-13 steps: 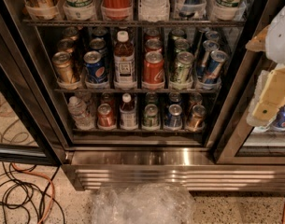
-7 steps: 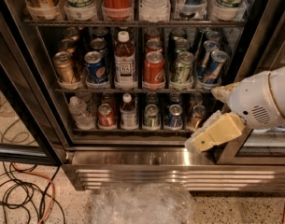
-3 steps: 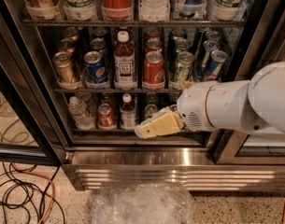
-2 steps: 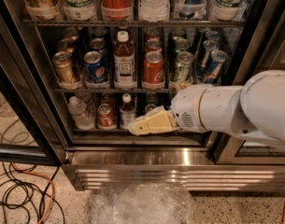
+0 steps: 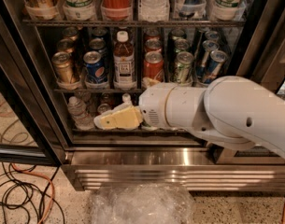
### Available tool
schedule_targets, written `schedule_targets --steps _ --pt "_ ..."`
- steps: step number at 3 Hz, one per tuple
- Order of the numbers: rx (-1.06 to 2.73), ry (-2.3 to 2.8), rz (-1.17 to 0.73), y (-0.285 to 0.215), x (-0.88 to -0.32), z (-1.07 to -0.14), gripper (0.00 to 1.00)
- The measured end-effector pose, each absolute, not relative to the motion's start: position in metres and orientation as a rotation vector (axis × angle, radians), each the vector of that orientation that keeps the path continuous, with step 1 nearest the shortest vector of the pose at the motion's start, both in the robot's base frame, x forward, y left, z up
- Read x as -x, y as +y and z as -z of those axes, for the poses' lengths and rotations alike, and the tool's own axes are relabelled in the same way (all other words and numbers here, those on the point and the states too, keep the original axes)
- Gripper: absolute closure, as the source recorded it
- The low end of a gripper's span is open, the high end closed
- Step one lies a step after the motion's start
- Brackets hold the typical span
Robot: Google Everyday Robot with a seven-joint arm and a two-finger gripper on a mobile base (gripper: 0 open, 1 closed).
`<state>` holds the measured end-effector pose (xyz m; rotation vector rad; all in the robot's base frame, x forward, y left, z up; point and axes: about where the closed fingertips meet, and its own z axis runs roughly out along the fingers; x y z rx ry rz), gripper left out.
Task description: Pick orange can from middle shelf of fridge
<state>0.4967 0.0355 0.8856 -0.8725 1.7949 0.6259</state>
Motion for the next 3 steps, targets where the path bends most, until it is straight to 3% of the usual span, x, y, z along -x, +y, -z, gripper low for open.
schedule_targets --steps 3 --pt "0.860 1.735 -0.567 0.058 -0.503 -0.887 0.00"
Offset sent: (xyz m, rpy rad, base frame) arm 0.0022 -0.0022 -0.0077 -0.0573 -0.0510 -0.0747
